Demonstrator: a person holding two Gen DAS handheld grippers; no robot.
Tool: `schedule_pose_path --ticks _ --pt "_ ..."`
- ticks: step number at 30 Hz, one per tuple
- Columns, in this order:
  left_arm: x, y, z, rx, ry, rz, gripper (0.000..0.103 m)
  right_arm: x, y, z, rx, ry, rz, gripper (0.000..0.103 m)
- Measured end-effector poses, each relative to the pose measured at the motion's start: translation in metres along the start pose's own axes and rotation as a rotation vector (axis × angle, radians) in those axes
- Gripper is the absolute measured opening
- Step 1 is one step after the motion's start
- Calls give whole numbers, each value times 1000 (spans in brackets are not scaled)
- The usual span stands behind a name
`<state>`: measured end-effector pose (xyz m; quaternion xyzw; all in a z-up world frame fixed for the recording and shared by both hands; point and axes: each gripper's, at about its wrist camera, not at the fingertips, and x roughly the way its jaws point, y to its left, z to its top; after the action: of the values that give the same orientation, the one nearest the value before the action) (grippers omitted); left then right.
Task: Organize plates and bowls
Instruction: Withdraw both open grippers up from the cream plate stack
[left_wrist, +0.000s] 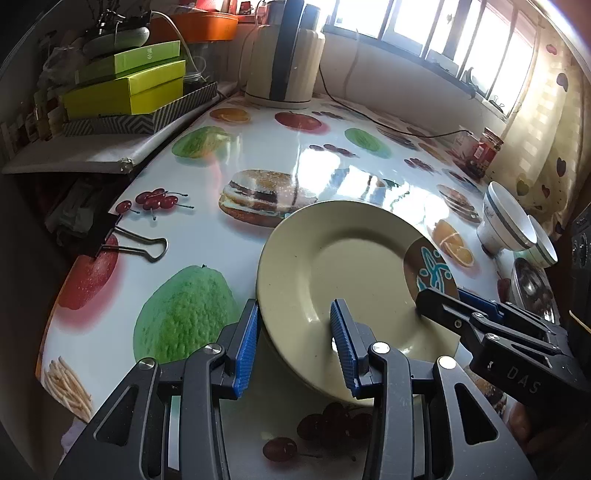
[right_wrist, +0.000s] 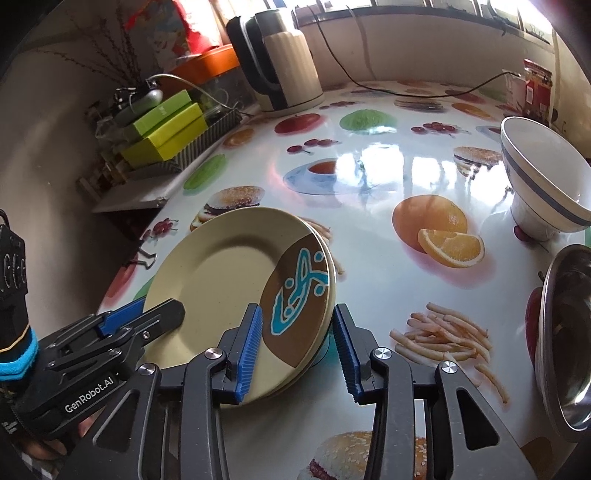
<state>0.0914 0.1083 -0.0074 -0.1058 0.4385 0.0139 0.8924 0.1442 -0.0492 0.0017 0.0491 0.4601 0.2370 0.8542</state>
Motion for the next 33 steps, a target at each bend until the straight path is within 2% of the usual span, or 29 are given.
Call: schedule_pose_path --ticks 11,20,23,25,27,33 --pt "11 0 16 3 3 14 40 11 -2 16 2 -3 -11 39" --pt "5 0 17 5 16 28 40 11 -2 23 7 -3 -14 39" --pt "-3 0 17 -1 9 45 40 4 -1 24 -2 -18 -45 40" --pt "-9 -3 18 5 0 47 40 -2 -3 24 -3 -29 -51 46" --pt "-13 -10 20 22 -6 38 40 -10 -7 23 5 -41 -61 50" --pt "-21 -38 28 82 -23 0 40 -39 -24 24 51 -89 -101 52"
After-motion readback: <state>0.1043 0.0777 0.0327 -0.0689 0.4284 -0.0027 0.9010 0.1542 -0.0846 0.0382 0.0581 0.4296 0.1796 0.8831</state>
